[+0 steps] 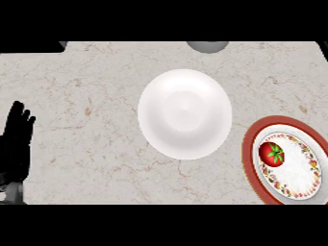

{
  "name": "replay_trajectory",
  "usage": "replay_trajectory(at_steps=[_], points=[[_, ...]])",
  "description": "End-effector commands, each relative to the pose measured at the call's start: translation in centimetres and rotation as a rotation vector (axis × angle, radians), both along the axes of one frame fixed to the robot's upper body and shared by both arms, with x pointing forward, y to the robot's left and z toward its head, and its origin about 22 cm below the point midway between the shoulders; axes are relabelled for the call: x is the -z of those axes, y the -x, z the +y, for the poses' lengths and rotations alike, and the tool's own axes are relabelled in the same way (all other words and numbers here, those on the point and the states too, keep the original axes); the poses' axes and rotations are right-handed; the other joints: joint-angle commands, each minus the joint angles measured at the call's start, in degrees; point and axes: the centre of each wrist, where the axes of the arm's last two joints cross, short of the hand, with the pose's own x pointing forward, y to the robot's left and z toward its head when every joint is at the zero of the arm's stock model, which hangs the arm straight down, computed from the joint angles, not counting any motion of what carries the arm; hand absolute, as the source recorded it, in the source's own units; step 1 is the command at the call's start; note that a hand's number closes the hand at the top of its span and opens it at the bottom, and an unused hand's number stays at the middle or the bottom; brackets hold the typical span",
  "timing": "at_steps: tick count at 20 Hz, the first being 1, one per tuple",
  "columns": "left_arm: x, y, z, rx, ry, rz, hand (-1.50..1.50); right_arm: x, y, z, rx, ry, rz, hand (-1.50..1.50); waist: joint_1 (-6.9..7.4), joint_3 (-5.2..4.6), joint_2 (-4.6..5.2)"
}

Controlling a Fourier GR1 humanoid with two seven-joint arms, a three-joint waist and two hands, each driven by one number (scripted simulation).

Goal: Pick the tomato from the plate and place it in the plate

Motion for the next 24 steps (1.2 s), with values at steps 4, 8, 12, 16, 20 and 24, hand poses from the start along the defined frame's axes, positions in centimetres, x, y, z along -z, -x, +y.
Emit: replay_trajectory(at_steps=[4,8,12,16,20,24], points=[[3.6,1.0,-2.3,0.184,0.062,0.209,0.0,2.1,-0.5,-9.0,-0.003,-0.182,-0.03,1.5,0.43,-0.24,-1.65],[4.3,0.7,-5.6,0.351,0.152,0.227,0.0,3.0,0.9,-12.9,0.324,0.188,0.056,1.5,0.05,-0.35,-0.43],[5.4,0.3,-6.3,0.403,0.177,0.28,0.0,11.5,2.5,-15.6,0.401,-0.117,-0.021,-1.5,0.84,-0.14,-1.23],[4.9,0.5,-6.5,0.398,0.178,0.269,0.0,15.7,4.3,-17.2,0.308,-0.156,-0.074,-1.5,1.1,-0.32,-2.07],[4.5,-0.5,-5.9,0.382,0.182,0.267,0.0,13.2,4.0,-20.4,0.242,-0.023,-0.024,-1.5,1.1,-0.37,-2.15],[5.1,0.5,-6.6,0.397,0.175,0.284,0.0,10.0,4.6,-21.1,0.106,0.263,0.14,-1.5,0.91,-0.42,-2.25]])
